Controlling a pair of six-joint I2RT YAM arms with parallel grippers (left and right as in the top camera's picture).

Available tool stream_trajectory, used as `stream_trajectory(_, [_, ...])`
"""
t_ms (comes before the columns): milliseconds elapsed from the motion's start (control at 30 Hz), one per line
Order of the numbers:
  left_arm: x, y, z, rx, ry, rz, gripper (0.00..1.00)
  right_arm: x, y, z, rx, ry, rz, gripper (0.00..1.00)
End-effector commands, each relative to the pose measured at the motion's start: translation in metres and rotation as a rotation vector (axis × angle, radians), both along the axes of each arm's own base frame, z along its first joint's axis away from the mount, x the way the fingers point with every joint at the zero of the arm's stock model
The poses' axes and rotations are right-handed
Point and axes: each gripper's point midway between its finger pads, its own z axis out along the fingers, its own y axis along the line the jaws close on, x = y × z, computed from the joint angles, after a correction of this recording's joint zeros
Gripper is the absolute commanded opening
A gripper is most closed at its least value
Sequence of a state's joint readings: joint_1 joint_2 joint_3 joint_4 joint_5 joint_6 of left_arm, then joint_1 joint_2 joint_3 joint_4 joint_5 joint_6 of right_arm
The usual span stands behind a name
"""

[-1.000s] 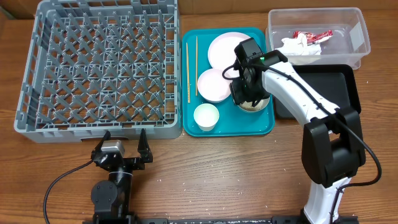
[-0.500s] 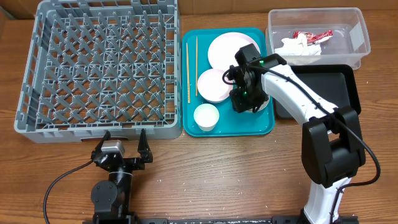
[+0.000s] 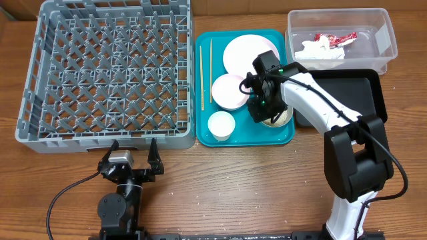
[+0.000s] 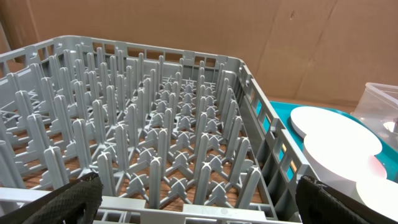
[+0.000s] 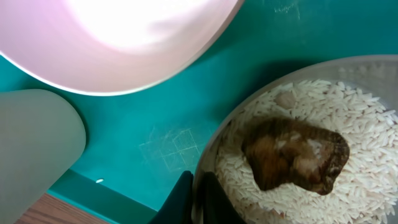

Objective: Sort waste into correct bins and load items into the dishwasher
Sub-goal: 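Grasp the rice bowl rim with the right gripper, then tip the rice bowl over the black tray with the right gripper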

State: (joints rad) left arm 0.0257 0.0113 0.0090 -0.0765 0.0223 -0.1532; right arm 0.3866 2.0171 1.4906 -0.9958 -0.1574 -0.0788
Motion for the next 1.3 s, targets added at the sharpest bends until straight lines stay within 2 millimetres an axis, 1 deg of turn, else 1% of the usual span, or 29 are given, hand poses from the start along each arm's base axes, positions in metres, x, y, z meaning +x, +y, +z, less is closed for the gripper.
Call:
stream_trajectory(0, [0.000, -0.001, -0.001, 0.019, -0.002, -0.003, 1.00, -0.004, 0.006, 0.004, 0.026, 0.026, -0.050, 0.04])
stream_trajectory(100, [0.000, -0.001, -0.001, 0.019, -0.002, -0.003, 1.00, 0.001, 0.007, 0.018, 0.037, 0.015, -0.099, 0.04])
stream_trajectory(133, [0.000, -0.001, -0.001, 0.019, -0.002, -0.003, 1.00, 0.003, 0.008, 0.029, 0.043, 0.006, -0.112, 0.04])
stream_trajectory(200, [0.000, -0.001, -0.001, 0.019, -0.002, -0.003, 1.00, 0.006, 0.009, 0.043, 0.053, -0.008, -0.131, 0.04])
stream_trajectory(300, [0.000, -0.001, -0.001, 0.019, -0.002, -0.003, 1.00, 0.010, 0.011, 0.079, 0.076, -0.042, -0.163, 0.04])
stream_trajectory(333, [0.000, -0.001, -0.001, 0.019, -0.002, -0.003, 1.00, 0.011, 0.010, 0.087, 0.082, -0.051, -0.174, 0.04])
stream_trajectory(367, [0.000, -0.001, -0.001, 0.019, -0.002, -0.003, 1.00, 0.013, 0.007, 0.101, 0.098, -0.071, -0.182, 0.04])
stream_trajectory(433, [0.000, -0.001, -0.001, 0.019, -0.002, -0.003, 1.00, 0.017, 0.001, 0.120, 0.148, -0.096, -0.205, 0.04])
stream_trajectory(467, [0.000, -0.001, -0.001, 0.019, -0.002, -0.003, 1.00, 0.020, -0.005, 0.125, 0.168, -0.101, -0.224, 0.04])
stream_trajectory(533, [0.000, -0.001, -0.001, 0.019, -0.002, -0.003, 1.00, 0.029, -0.030, 0.136, 0.257, -0.090, -0.285, 0.04])
stream_trajectory(633, [0.000, -0.001, -0.001, 0.019, -0.002, -0.003, 1.00, 0.036, -0.046, 0.144, 0.368, -0.081, -0.283, 0.04])
stream_trajectory(733, [0.000, -0.001, -0.001, 0.019, -0.002, -0.003, 1.00, 0.048, -0.081, 0.161, 0.533, -0.109, -0.308, 0.04])
stream_trajectory(800, [0.000, -0.001, -0.001, 0.019, -0.002, -0.003, 1.00, 0.052, -0.102, 0.171, 0.635, -0.135, -0.322, 0.04])
stream_trajectory(933, [0.000, -0.001, -0.001, 0.019, -0.002, -0.003, 1.00, 0.058, -0.129, 0.181, 0.809, -0.180, -0.356, 0.04])
stream_trajectory(1033, [0.000, -0.001, -0.001, 0.019, -0.002, -0.003, 1.00, 0.057, -0.149, 0.178, 0.946, -0.197, -0.393, 0.04])
stream_trajectory(1100, [0.000, -0.001, -0.001, 0.019, -0.001, -0.003, 1.00, 0.054, -0.154, 0.171, 0.990, -0.198, -0.406, 0.04])
stream_trajectory(1133, [0.000, -0.001, -0.001, 0.019, -0.002, -0.003, 1.00, 0.051, -0.157, 0.166, 1.042, -0.204, -0.405, 0.04])
stream_trajectory(1267, [0.000, -0.001, -0.001, 0.019, -0.002, -0.003, 1.00, 0.046, -0.158, 0.157, 1.158, -0.246, -0.363, 0.04])
